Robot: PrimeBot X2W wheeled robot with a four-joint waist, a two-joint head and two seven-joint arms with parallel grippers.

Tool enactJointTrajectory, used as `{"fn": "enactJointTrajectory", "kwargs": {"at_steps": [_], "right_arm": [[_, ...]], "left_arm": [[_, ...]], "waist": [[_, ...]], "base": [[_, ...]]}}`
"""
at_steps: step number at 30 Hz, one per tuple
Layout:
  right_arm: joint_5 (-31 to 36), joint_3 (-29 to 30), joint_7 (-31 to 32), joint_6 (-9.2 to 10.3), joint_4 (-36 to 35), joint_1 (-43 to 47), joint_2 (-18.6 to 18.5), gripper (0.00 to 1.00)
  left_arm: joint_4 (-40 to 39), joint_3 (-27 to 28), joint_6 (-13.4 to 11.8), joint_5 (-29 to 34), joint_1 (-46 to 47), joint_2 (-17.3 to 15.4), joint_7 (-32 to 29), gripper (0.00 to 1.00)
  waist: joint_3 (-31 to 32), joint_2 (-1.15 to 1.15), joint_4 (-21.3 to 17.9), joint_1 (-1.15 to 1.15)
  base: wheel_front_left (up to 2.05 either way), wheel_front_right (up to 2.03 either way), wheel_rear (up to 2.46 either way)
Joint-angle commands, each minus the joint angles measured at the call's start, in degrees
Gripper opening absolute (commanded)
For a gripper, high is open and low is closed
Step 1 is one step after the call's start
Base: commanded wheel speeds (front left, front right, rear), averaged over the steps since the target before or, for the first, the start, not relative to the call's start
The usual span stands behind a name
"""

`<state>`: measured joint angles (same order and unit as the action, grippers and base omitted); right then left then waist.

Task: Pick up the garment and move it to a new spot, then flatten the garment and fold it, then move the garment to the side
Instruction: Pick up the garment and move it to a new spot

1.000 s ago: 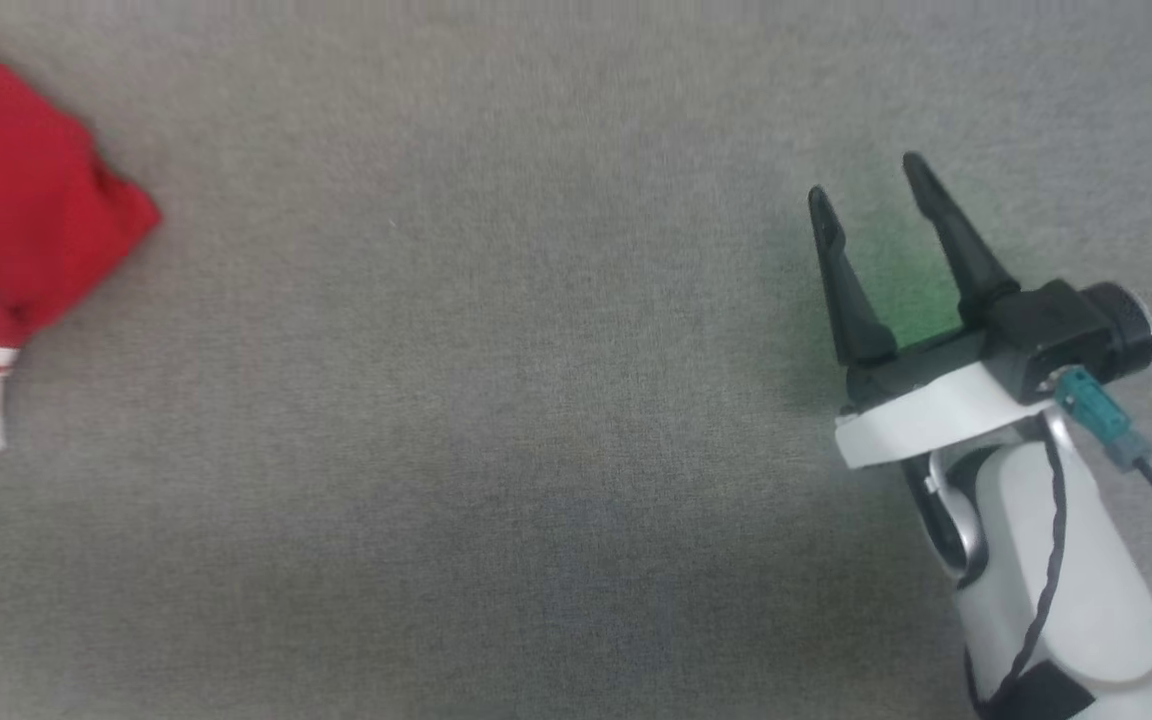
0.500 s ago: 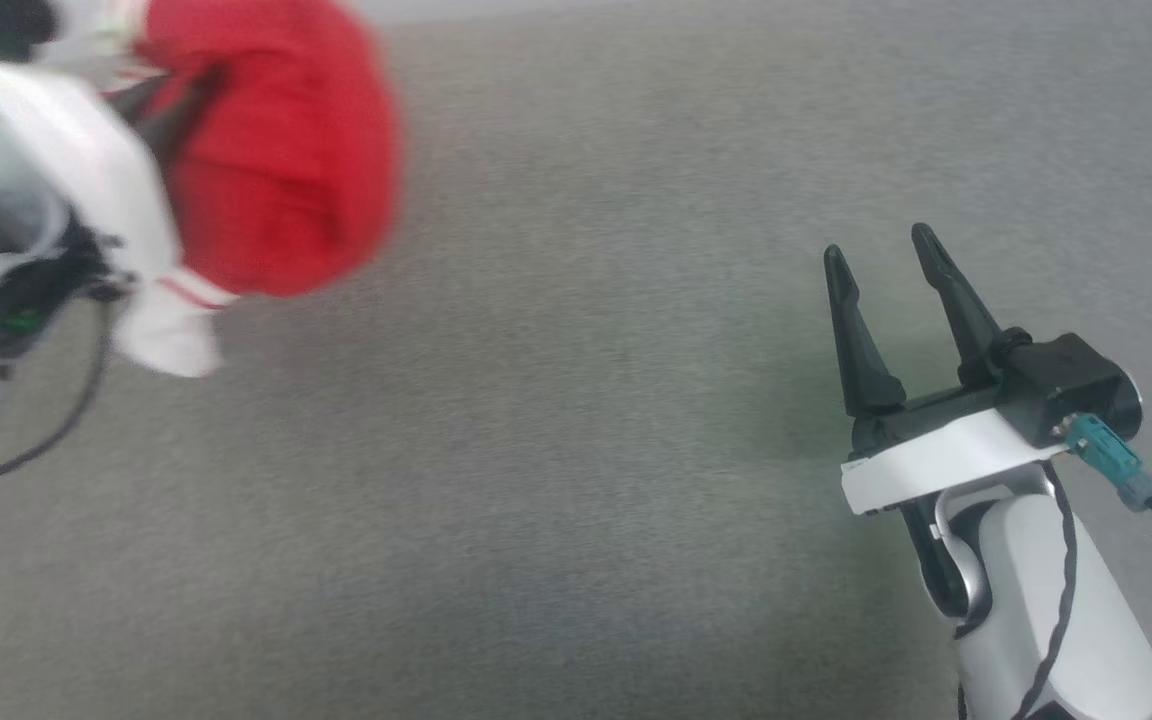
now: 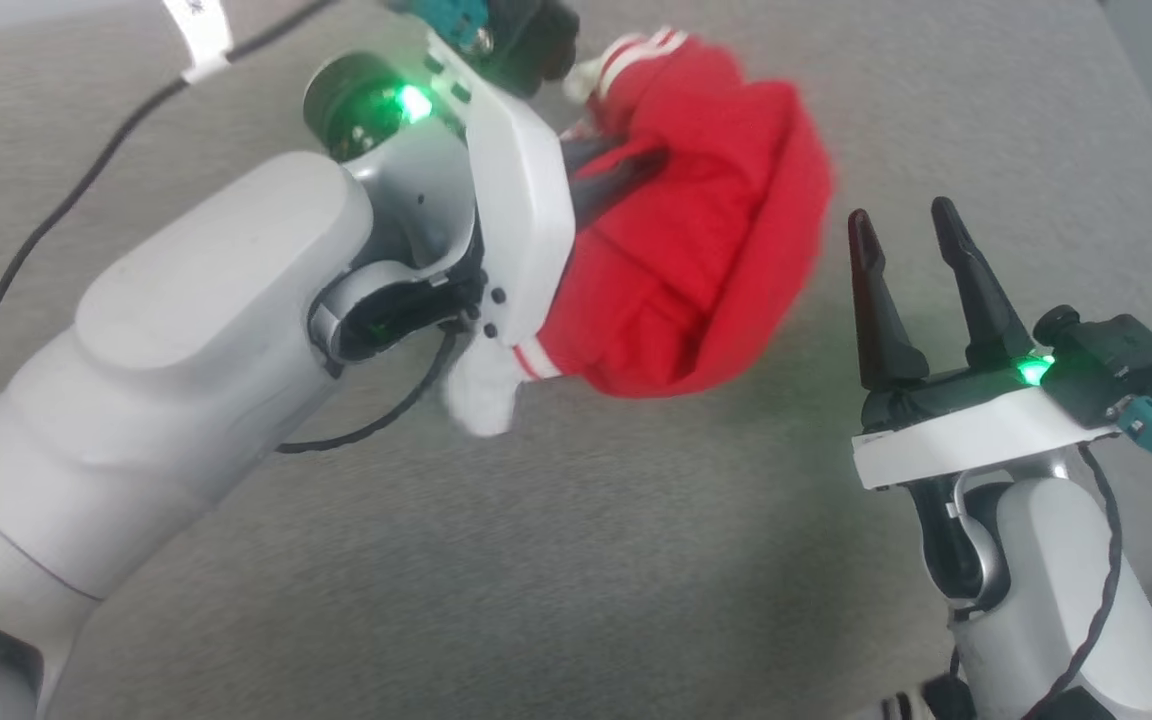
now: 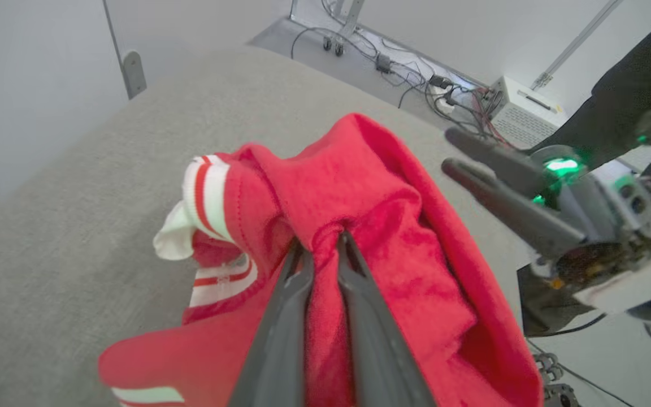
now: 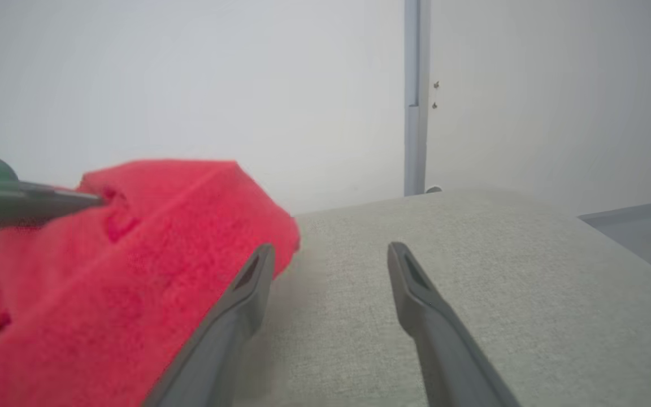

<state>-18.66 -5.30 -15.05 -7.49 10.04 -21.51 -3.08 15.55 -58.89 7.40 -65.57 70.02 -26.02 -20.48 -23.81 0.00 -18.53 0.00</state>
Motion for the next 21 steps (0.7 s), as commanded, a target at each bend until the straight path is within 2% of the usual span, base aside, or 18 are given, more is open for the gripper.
{"fn": "enactJointTrajectory", "kwargs": {"at_steps": [1,5,10,14,18,21], "right_arm": [[-1.2,-0.4,-0.2,0.0,-0.2,-0.9,0.2,1.0],[-3.1,-0.2,-0.2,0.0,-0.5,-0.8,0.2,1.0],[-5.3,-0.3,-0.2,0.0,-0.8,0.0,0.2,1.0],[-6.4,-0.8,-0.2,0.0,-0.8,0.1,0.3,1.0],[-7.6,-1.4,-0.2,0.0,-1.0,0.1,0.2,1.0],[-8.1,-1.5,-0.2,0.0,-1.1,0.0,0.2,1.0]], "left_arm": [[2.9,-2.4,0.1,-0.5,1.2,-0.7,0.6,0.0],[8.5,-7.8,0.1,-0.7,2.3,-2.8,0.5,0.0],[13.3,-13.2,0.1,1.2,3.7,-5.5,-2.4,0.0],[15.2,-14.5,0.0,3.0,3.3,-6.6,-5.6,0.0],[15.1,-15.5,-0.1,9.4,0.2,-8.9,-12.5,0.0],[14.6,-16.0,-0.1,10.0,-2.2,-10.2,-15.8,0.0]], "waist": [[-2.9,0.0,-4.2,0.0],[-3.9,0.0,-7.0,0.0],[-5.1,0.0,-9.4,0.0],[-5.9,0.0,-10.6,0.0],[-6.8,0.0,-11.9,0.0],[-7.1,0.0,-12.2,0.0]], "base": [[0.0,0.0,0.0],[0.0,0.0,0.0],[0.0,0.0,0.0],[0.0,0.0,0.0],[0.0,0.0,0.0],[0.0,0.0,0.0]]}}
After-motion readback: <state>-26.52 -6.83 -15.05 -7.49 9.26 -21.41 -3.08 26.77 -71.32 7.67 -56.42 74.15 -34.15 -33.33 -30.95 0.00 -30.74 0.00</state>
